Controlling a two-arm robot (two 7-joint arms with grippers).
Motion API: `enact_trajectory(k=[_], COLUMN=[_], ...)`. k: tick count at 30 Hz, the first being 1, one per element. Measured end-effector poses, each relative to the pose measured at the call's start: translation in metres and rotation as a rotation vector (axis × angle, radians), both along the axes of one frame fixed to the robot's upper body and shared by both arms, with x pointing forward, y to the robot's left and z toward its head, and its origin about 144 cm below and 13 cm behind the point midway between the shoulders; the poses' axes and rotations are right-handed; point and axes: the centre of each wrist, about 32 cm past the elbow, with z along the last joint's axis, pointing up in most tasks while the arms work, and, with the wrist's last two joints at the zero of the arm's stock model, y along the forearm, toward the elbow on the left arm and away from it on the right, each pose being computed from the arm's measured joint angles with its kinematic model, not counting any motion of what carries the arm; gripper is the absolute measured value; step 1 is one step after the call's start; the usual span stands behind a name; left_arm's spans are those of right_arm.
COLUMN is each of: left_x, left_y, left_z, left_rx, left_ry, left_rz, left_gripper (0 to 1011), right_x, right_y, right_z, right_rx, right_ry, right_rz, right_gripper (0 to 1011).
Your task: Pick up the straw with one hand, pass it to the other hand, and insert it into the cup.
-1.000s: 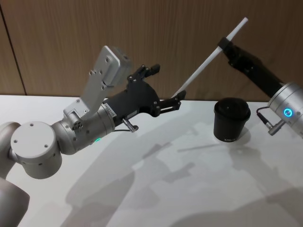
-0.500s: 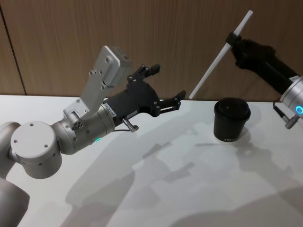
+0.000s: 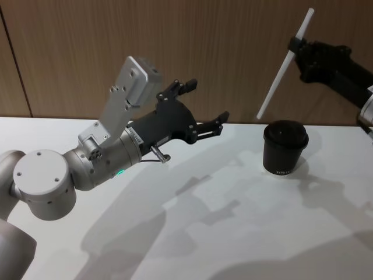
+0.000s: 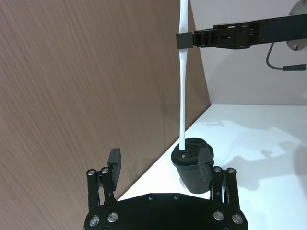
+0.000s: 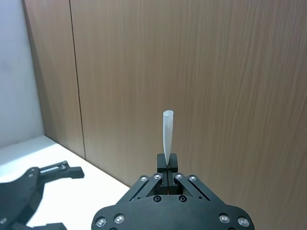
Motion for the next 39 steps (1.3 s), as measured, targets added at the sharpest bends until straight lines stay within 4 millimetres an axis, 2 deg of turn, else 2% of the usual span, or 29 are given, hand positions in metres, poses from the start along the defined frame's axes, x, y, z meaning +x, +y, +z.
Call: enact_trajectory(k=[19, 39], left_x=[0.0, 0.0], left_y=[0.0, 0.0], left_z=[0.0, 0.0], left_rx=[0.0, 0.0], left_ry=[0.0, 0.0], left_rz=[0.0, 0.0], left_gripper=[1002, 1002], right_x=[0.019, 0.036], right_y=[-0.021, -0.028], right_z=[0.014, 0.01], right_rx=[-0.127, -0.143], right_ry=[0.052, 0.088], right_rz=[-0.029, -0.059], right_gripper=[5, 5])
